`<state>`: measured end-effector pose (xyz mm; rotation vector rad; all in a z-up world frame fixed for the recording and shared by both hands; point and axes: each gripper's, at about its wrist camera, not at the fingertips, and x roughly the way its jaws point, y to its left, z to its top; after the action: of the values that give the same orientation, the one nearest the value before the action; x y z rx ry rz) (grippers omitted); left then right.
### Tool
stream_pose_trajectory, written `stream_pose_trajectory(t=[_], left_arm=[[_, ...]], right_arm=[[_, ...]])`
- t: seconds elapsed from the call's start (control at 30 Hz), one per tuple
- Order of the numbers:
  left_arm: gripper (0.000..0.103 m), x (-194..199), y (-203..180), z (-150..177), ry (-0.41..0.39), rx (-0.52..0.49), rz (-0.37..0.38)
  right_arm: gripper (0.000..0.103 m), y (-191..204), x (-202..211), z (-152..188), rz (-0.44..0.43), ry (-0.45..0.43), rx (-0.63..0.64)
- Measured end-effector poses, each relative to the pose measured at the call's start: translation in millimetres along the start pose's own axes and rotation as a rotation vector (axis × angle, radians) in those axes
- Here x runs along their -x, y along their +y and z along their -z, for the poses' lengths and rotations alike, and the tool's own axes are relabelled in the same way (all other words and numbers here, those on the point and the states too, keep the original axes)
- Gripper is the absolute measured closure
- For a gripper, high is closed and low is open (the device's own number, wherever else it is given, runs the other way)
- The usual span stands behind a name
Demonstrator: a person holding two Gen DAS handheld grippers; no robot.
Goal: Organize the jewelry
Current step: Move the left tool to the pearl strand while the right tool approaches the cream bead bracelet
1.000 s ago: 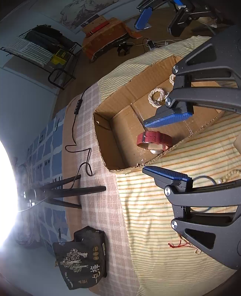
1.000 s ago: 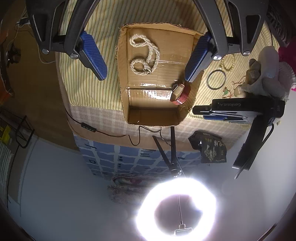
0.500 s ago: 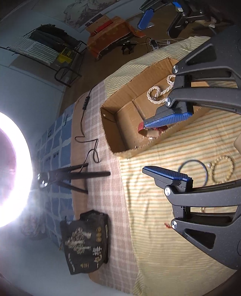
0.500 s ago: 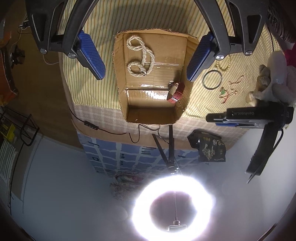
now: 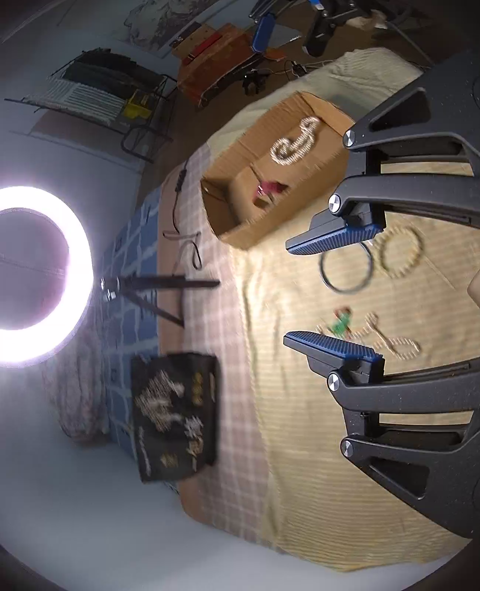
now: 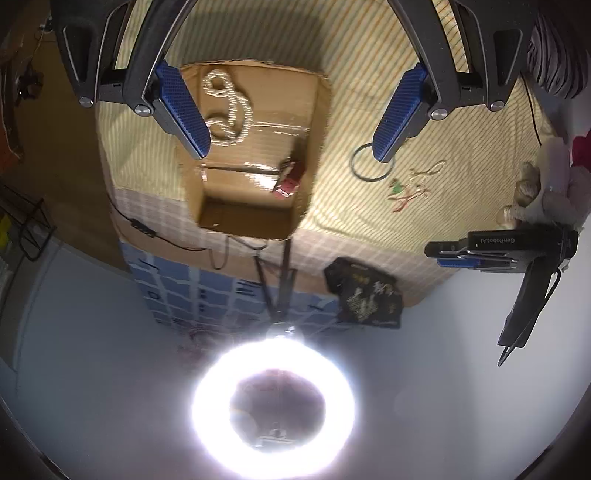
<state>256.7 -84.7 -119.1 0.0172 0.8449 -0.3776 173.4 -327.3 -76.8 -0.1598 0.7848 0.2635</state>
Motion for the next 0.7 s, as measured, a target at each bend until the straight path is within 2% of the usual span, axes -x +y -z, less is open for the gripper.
stream_pose_trajectory(t=[0.17,0.33,0.7], left_arm=[[0.059,10.4,34.1,23.1,0.021,0.023,-0.044],[0.059,12.6,60.1,42.1,0.049,0.067,-0.056],[0.059,-0.9,75.8,71.2,0.118,0.102,-0.007]], right_arm=[[0.012,25.9,-8.8,2.6,-0.040,0.035,0.051],[0.015,44.8,-23.0,6.3,-0.073,0.080,0.067],[0.028,76.8,-67.5,19.4,-0.129,0.200,0.075]])
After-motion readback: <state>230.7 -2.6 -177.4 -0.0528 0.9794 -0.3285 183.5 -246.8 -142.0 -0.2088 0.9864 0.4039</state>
